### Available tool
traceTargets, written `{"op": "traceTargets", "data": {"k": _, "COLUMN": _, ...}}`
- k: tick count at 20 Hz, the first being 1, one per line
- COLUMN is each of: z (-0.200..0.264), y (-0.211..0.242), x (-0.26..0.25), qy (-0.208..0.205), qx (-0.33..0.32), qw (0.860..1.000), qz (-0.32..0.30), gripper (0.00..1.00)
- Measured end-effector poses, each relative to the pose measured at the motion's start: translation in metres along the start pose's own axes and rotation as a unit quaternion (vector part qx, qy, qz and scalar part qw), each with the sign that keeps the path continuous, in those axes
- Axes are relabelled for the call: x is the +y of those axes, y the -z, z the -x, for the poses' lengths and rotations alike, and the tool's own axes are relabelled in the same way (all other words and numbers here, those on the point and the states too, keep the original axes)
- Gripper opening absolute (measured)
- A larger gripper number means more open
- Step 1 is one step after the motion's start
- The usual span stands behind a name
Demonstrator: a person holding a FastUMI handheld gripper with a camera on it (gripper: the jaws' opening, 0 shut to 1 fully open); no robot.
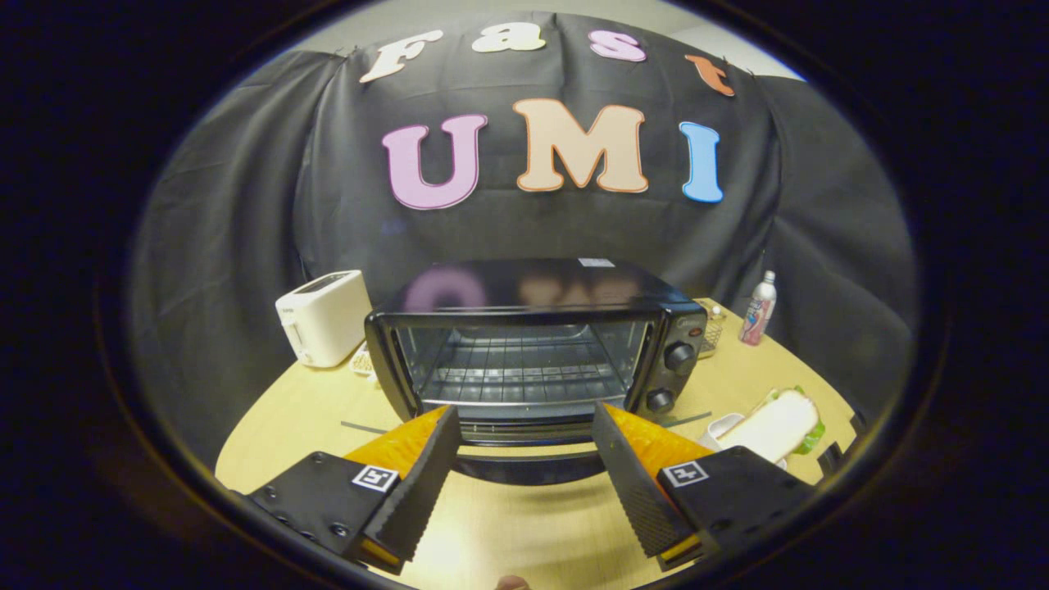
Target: Open the toaster oven, put the food inside, and close the toaster oven door.
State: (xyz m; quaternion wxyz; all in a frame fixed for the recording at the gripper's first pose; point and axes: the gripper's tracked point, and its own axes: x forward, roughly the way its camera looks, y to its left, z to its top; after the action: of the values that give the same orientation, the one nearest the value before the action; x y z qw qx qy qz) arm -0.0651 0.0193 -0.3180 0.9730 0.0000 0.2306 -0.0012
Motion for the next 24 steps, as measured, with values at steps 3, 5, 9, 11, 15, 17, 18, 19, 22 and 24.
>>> {"op": "traceTargets", "data": {"k": 3, "z": 0.005, "y": 0.013, "x": -0.001, "qy": 0.0, "qx": 0.009, "qw": 1.0, "qz": 0.0, "gripper": 1.0}}
{"op": "traceTargets", "data": {"k": 5, "z": 0.006, "y": 0.021, "x": 0.0, "qy": -0.002, "qx": 0.021, "qw": 1.0, "qz": 0.004, "gripper": 1.0}}
{"op": "traceTargets", "data": {"k": 9, "z": -0.002, "y": 0.048, "x": 0.0, "qy": -0.001, "qx": 0.058, "qw": 0.998, "qz": 0.015, "gripper": 1.0}}
{"op": "traceTargets", "data": {"k": 11, "z": -0.01, "y": 0.069, "x": 0.001, "qy": -0.002, "qx": 0.083, "qw": 0.996, "qz": 0.025, "gripper": 0.99}}
{"op": "traceTargets", "data": {"k": 15, "z": -0.014, "y": 0.101, "x": 0.002, "qy": -0.002, "qx": 0.119, "qw": 0.993, "qz": 0.01, "gripper": 1.0}}
{"op": "traceTargets", "data": {"k": 17, "z": -0.013, "y": 0.113, "x": 0.002, "qy": -0.001, "qx": 0.131, "qw": 0.991, "qz": 0.005, "gripper": 1.0}}
{"op": "traceTargets", "data": {"k": 18, "z": -0.013, "y": 0.114, "x": 0.002, "qy": -0.001, "qx": 0.128, "qw": 0.992, "qz": 0.002, "gripper": 1.0}}
{"op": "traceTargets", "data": {"k": 19, "z": -0.014, "y": 0.112, "x": 0.002, "qy": 0.0, "qx": 0.126, "qw": 0.992, "qz": -0.003, "gripper": 1.0}}
{"op": "traceTargets", "data": {"k": 22, "z": -0.011, "y": 0.109, "x": 0.001, "qy": 0.0, "qx": 0.132, "qw": 0.991, "qz": -0.003, "gripper": 1.0}}
{"op": "traceTargets", "data": {"k": 24, "z": -0.007, "y": 0.1, "x": -0.002, "qy": -0.001, "qx": 0.125, "qw": 0.992, "qz": 0.0, "gripper": 1.0}}
